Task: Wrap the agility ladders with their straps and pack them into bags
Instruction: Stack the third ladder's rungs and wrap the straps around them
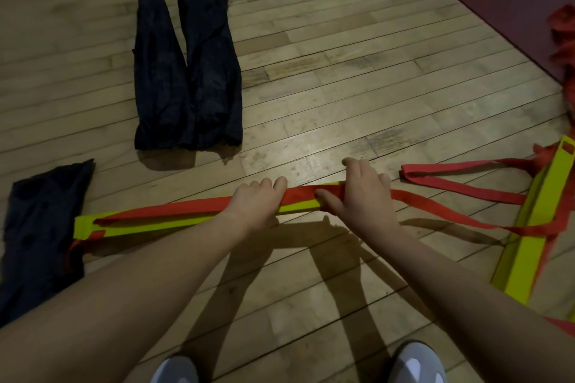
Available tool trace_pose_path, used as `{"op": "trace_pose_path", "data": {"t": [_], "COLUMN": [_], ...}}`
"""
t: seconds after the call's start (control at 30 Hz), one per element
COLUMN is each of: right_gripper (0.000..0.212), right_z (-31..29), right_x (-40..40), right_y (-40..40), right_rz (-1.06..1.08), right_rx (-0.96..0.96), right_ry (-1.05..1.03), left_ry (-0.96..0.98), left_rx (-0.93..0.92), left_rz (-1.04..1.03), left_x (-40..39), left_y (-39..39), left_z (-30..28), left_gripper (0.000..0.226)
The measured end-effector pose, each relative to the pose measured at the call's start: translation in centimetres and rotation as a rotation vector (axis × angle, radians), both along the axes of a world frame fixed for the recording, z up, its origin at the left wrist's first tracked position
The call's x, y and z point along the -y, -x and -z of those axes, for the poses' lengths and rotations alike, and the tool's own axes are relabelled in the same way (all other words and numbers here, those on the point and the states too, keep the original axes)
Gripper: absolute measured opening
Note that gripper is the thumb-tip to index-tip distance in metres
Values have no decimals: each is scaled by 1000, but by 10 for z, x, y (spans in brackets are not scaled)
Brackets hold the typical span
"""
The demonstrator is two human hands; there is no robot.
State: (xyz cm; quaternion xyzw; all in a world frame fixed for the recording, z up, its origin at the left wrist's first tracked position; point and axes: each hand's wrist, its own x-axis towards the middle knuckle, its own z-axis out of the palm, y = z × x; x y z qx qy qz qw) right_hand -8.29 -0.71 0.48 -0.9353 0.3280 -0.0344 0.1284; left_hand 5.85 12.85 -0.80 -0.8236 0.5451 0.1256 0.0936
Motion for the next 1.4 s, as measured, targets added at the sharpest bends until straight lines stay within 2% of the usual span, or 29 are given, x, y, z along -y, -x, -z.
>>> {"op": "trace_pose_path", "data": {"t": [0.17,0.23,0.37,0.5,0.67,0.8,1.03,1.2,1.4], "right_gripper": [56,59,72,52,35,31,21,26,33], "right_z": [4,9,16,23,21,22,13,11,3], "right_x": [4,6,8,12,12,12,16,18,24], "right_y": [-5,-6,-11,-15,-16,-8,-7,-5,1], "right_rz": [60,112,260,303,208,212,313,285,308], "right_rx": [117,142,98,-7,130,241,496,426,426], "right_ry": [-124,-166,-236,-342,-380,-475,-719,-651,-624], "left_ry": [-11,-7,-19,-18,50,129,134,115,89], "left_rx": [52,83,83,72,-4,-167,-16,47,-19], "left_rz": [-33,-39,-37,-61,-31,42,64,10,-63], "left_x": [-6,-8,-8,-7,-11,-14,7,13,14], "left_y": [-13,-19,-25,-24,-21,-27,-24,-17,-5], "left_z": [11,17,20,22,27,23,5,-1,-4], "left_gripper": [61,67,65,60,50,63,56,54,51]}}
